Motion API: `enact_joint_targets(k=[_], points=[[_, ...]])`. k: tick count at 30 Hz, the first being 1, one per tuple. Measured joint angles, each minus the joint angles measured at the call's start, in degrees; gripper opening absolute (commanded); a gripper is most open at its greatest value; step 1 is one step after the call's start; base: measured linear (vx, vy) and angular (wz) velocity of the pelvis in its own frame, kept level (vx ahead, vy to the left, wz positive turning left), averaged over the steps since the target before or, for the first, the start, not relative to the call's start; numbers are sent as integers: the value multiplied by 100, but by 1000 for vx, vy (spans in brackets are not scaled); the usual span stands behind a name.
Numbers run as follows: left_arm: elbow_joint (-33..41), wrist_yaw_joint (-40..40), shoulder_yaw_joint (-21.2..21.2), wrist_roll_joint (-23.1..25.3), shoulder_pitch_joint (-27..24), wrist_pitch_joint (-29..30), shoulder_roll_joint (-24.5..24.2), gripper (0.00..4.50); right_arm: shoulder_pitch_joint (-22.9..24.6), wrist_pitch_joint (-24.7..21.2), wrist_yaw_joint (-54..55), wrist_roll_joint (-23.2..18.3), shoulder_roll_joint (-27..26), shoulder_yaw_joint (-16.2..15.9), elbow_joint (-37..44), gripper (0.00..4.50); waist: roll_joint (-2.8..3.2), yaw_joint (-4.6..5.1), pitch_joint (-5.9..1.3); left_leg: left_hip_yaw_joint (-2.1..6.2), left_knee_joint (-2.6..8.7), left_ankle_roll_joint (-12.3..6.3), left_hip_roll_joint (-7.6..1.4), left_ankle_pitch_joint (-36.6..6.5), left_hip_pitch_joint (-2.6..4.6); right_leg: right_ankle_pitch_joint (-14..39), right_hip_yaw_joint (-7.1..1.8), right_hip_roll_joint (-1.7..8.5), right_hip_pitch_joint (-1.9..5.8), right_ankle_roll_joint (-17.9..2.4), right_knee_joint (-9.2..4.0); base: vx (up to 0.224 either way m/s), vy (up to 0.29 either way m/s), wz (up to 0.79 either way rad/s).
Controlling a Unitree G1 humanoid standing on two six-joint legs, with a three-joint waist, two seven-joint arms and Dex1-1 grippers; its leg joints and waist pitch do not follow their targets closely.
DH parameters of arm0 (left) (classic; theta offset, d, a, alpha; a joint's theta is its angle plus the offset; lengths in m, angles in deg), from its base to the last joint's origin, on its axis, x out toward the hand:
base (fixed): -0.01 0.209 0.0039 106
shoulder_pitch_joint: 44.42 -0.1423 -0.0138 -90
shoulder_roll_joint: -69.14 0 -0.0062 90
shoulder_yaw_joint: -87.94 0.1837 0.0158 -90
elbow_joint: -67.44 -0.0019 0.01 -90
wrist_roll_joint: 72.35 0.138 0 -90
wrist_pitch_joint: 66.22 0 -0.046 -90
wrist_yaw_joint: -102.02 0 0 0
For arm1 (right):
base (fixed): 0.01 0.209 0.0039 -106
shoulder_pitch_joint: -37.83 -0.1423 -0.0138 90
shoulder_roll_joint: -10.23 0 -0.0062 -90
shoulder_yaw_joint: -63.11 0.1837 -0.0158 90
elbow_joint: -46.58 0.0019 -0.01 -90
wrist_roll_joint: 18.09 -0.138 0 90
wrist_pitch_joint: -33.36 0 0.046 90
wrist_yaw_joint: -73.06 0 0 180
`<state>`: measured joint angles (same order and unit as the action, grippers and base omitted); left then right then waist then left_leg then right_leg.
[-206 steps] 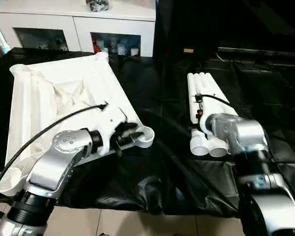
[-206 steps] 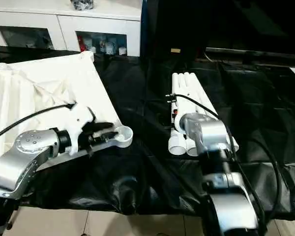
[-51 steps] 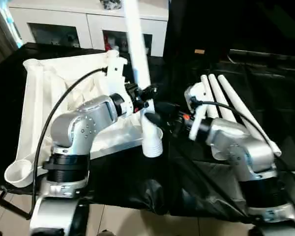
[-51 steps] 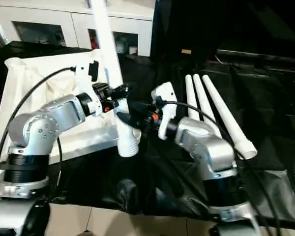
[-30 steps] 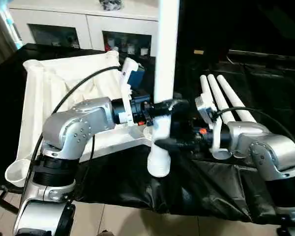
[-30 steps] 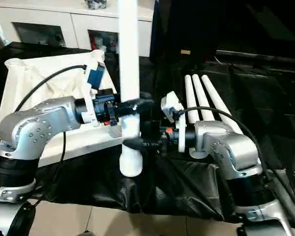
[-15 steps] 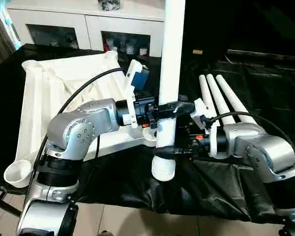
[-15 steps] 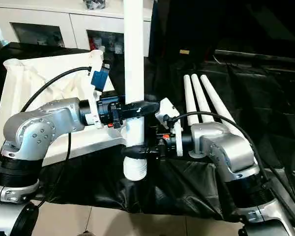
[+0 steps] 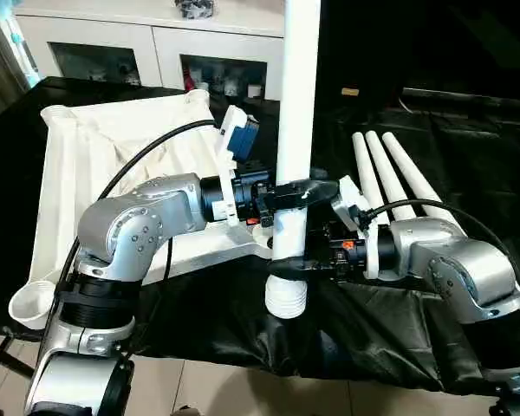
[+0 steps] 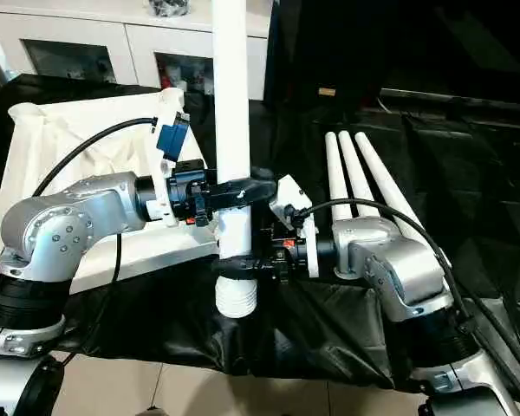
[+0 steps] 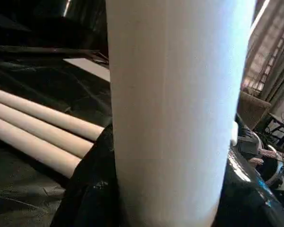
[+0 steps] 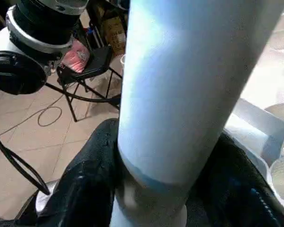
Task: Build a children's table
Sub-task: Pick table leg
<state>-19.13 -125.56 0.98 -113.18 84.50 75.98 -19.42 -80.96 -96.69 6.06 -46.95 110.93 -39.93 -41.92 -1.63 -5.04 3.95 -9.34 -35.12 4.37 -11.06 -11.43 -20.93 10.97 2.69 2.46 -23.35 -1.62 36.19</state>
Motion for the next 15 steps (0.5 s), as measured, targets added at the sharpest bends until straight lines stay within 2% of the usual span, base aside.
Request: enact_joint_targets(k=[8,9,15], points=[[0,0,6,1,0,-3,0,186,0,-42,16,-6,1,1,0,191,0,0,0,-1,-2,-1,0,1,0,-3,0,0,0,1,0,0,0,0],[0,61,-2,1,0,12,24,242,0,-44,18,-8,4,6,-9,191,0,0,0,-1,-3,-1,0,1,0,-3,0,0,0,1,0,0,0,0],[-2,210,-127,-13,107,-52,188,301,28,-41,66,106,-58,-110,-77,188,0,-2,0,-1,-6,-2,0,1,-2,-5,0,0,0,1,1,0,0,0]])
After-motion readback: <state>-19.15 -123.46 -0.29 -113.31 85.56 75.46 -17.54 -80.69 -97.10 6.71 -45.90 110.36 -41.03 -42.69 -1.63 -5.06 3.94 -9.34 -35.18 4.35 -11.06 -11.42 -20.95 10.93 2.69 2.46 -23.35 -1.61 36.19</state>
